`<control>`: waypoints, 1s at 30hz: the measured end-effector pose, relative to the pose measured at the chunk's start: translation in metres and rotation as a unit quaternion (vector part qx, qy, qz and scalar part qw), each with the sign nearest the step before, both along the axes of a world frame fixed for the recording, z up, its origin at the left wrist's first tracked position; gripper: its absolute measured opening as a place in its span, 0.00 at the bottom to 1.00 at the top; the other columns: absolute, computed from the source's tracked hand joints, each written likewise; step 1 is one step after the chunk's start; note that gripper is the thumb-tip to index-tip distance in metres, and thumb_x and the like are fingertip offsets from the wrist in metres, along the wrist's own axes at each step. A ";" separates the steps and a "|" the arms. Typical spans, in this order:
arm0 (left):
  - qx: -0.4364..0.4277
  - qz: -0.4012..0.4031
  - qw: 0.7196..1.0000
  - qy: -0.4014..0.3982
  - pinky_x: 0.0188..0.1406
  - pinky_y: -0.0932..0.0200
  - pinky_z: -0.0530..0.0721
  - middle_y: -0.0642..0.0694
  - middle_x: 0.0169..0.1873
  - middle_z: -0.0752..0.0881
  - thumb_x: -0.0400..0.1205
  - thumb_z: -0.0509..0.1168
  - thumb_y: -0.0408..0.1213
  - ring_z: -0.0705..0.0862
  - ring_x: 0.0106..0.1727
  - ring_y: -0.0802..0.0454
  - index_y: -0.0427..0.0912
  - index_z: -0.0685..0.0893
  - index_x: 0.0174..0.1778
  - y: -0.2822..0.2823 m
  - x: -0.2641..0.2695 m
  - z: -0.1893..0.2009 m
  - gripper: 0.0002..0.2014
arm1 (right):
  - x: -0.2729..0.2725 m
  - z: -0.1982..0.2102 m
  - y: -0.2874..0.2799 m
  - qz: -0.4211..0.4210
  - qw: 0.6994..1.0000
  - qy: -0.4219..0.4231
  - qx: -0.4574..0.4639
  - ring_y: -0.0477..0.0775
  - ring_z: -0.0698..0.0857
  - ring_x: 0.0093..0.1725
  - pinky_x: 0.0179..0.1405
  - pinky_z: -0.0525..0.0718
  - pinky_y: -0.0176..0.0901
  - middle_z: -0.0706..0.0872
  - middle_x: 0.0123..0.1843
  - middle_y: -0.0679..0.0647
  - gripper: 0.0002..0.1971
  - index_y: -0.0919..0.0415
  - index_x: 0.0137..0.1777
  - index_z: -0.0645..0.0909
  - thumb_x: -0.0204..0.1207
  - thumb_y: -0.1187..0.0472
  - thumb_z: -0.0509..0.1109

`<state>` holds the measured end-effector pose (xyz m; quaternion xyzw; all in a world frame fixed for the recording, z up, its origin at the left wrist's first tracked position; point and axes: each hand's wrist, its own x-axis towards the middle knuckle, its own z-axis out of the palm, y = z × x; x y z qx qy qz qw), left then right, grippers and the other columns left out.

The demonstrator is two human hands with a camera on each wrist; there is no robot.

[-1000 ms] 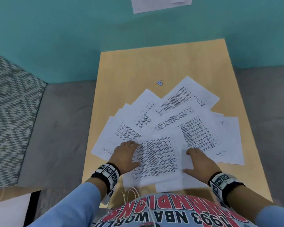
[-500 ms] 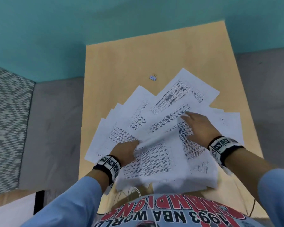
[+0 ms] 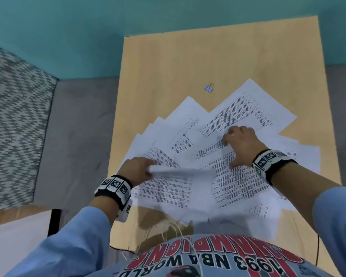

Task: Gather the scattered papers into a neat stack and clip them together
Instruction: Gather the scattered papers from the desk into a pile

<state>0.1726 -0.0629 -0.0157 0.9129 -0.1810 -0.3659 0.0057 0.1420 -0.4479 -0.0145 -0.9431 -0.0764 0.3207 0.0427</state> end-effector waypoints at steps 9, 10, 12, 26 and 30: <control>-0.066 0.086 0.993 0.056 0.34 0.59 0.73 0.55 0.40 0.86 0.80 0.80 0.42 0.84 0.42 0.50 0.55 0.84 0.54 0.012 -0.004 0.003 0.13 | 0.016 0.001 0.008 0.034 0.999 -0.001 -0.012 0.67 0.68 0.82 0.85 0.65 0.70 0.64 0.86 0.58 0.71 0.43 0.89 0.58 0.45 0.34 0.92; -0.069 0.077 0.992 0.070 0.34 0.60 0.72 0.57 0.39 0.85 0.80 0.80 0.43 0.83 0.41 0.51 0.57 0.82 0.52 0.010 -0.004 0.004 0.13 | 0.018 0.001 0.010 0.046 0.999 -0.001 -0.019 0.68 0.65 0.85 0.86 0.62 0.72 0.61 0.88 0.58 0.72 0.44 0.90 0.57 0.44 0.35 0.92; -0.071 0.058 0.991 0.099 0.36 0.61 0.73 0.57 0.40 0.86 0.80 0.80 0.46 0.83 0.42 0.53 0.57 0.83 0.51 0.006 -0.006 0.006 0.12 | 0.025 0.003 0.018 0.076 0.996 0.010 -0.041 0.67 0.69 0.83 0.84 0.64 0.73 0.66 0.86 0.57 0.68 0.46 0.87 0.61 0.47 0.36 0.92; -0.087 0.065 0.988 0.109 0.38 0.57 0.73 0.58 0.34 0.82 0.82 0.78 0.50 0.79 0.36 0.60 0.62 0.80 0.42 -0.001 -0.005 0.003 0.12 | 0.054 0.003 0.018 0.062 0.997 0.029 -0.031 0.57 0.84 0.43 0.56 0.82 0.49 0.90 0.51 0.52 0.29 0.54 0.69 0.74 0.71 0.61 0.83; -0.063 0.088 0.988 0.108 0.41 0.59 0.75 0.53 0.45 0.85 0.80 0.80 0.51 0.83 0.46 0.51 0.57 0.86 0.53 0.005 -0.007 -0.002 0.11 | 0.081 -0.002 0.009 0.090 0.993 -0.038 -0.071 0.64 0.80 0.70 0.74 0.75 0.65 0.81 0.73 0.58 0.22 0.50 0.67 0.85 0.73 0.60 0.81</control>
